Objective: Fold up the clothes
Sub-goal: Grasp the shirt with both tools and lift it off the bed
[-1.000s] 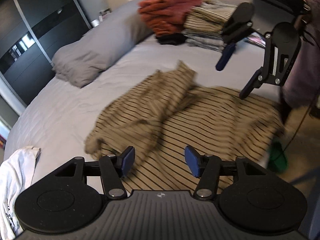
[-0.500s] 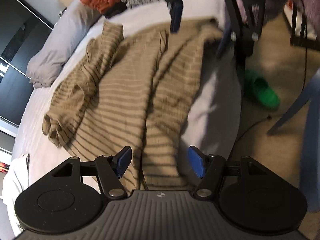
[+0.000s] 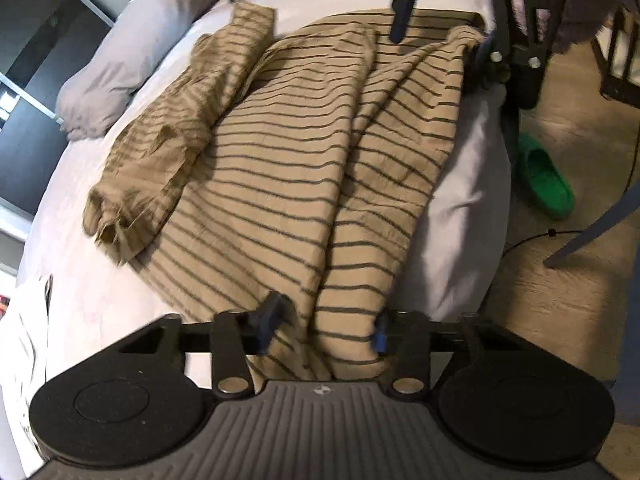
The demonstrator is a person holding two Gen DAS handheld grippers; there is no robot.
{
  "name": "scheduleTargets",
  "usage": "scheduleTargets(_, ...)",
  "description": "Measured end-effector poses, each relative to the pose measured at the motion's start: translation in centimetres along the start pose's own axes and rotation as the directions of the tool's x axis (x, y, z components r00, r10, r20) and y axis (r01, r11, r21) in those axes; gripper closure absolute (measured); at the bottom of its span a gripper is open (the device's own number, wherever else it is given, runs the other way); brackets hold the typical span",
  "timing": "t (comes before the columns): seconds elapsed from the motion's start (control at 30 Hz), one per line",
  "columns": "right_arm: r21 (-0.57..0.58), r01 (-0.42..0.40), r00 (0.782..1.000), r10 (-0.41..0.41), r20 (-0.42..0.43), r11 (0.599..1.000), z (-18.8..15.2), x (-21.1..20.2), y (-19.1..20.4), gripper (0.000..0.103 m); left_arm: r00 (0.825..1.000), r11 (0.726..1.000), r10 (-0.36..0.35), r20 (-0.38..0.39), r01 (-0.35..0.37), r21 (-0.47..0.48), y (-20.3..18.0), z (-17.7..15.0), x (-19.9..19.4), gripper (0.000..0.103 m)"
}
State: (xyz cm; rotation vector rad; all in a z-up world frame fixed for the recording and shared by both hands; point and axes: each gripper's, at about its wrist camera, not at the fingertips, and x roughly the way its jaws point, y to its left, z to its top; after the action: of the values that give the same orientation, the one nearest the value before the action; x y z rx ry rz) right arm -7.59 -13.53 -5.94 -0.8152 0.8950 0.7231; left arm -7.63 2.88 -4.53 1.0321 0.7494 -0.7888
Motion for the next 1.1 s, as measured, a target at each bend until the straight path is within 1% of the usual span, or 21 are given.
scheduleTargets(0.03, -0.012, -0.005, 1.000, 0.005, -0.001, 1.000, 0.0, 0.1, 0.2, 0.037, 1.000, 1.000, -0.001, -0.003, 0.001, 0.014, -0.1, 0.1, 0.0, 0.078)
scheduleTargets(0.07, -0.023, -0.010, 1.000, 0.010, -0.002, 1.000, 0.1, 0.1, 0.3, 0.049, 1.000, 1.000, 0.006, -0.005, -0.006, 0.025, -0.2, 0.1, 0.0, 0.084)
scheduleTargets(0.1, -0.012, -0.026, 1.000, 0.026, -0.009, 1.000, 0.2, 0.0, 0.3, 0.057, 1.000, 1.000, 0.016, -0.007, -0.016, 0.027, 0.0, 0.2, -0.1, 0.087)
scheduleTargets(0.13, 0.001, -0.042, 0.999, 0.042, -0.016, 0.999, 0.3, -0.1, 0.2, 0.070, 1.000, 0.999, 0.027, -0.001, -0.027, 0.019, 0.3, 0.2, -0.3, 0.090)
scheduleTargets(0.17, -0.008, -0.025, 1.000, 0.025, -0.016, 1.000, 0.4, -0.3, 0.2, 0.078, 0.999, 0.999, 0.038, 0.005, -0.038, 0.011, 0.6, 0.3, -0.5, 0.091)
scheduleTargets(0.23, -0.026, 0.029, 1.000, -0.029, 0.000, 0.999, 0.7, -0.9, 0.1, 0.088, 0.998, 0.998, 0.063, 0.024, -0.063, -0.005, 1.4, 0.5, -0.9, 0.093)
scheduleTargets(0.27, -0.033, 0.059, 0.998, -0.058, 0.012, 0.998, 0.8, -1.2, -0.1, 0.089, 0.996, 0.996, 0.083, 0.034, -0.083, -0.010, 1.8, 0.7, -1.3, 0.093)
scheduleTargets(0.37, 0.009, 0.108, 0.993, -0.109, 0.041, 0.994, 1.4, -2.5, -1.8, 0.093, 0.988, 0.991, 0.136, 0.066, -0.135, -0.018, 2.9, 1.4, -2.6, 0.094)
scheduleTargets(0.47, 0.043, 0.166, 0.982, -0.169, 0.082, 0.985, 2.2, -4.3, -3.4, 0.094, 0.976, 0.981, 0.194, 0.096, -0.193, -0.022, 4.3, 2.3, -4.2, 0.095)
scheduleTargets(0.53, 0.068, 0.189, 0.975, -0.196, 0.106, 0.980, 2.7, -5.8, -4.3, 0.094, 0.969, 0.976, 0.218, 0.117, -0.216, -0.035, 5.1, 2.8, -5.5, 0.095)
scheduleTargets(0.63, 0.081, 0.208, 0.967, -0.218, 0.134, 0.975, 3.2, -7.7, -5.1, 0.095, 0.964, 0.973, 0.229, 0.137, -0.228, -0.022, 5.7, 3.2, -7.3, 0.095)
scheduleTargets(0.77, 0.077, 0.183, 0.971, -0.192, 0.141, 0.980, 3.3, -9.8, -4.8, 0.095, 0.969, 0.974, 0.209, 0.131, -0.218, 0.057, 4.8, 3.2, -9.0, 0.095)
scheduleTargets(0.9, 0.049, 0.164, 0.977, -0.169, 0.130, 0.985, 3.3, -11.3, -3.7, 0.096, 0.976, 0.974, 0.181, 0.120, -0.195, 0.114, 3.4, 3.1, -10.4, 0.096)
scheduleTargets(1.03, 0.051, 0.106, 0.988, -0.111, 0.112, 0.993, 3.1, -13.3, -2.8, 0.096, 0.985, 0.975, 0.133, 0.112, -0.150, 0.167, 2.1, 2.5, -12.0, 0.096)
scheduleTargets(1.1, 0.051, 0.077, 0.991, -0.082, 0.104, 0.996, 3.2, -13.8, -2.8, 0.096, 0.988, 0.977, 0.112, 0.108, -0.129, 0.168, 2.0, 2.4, -12.5, 0.096)
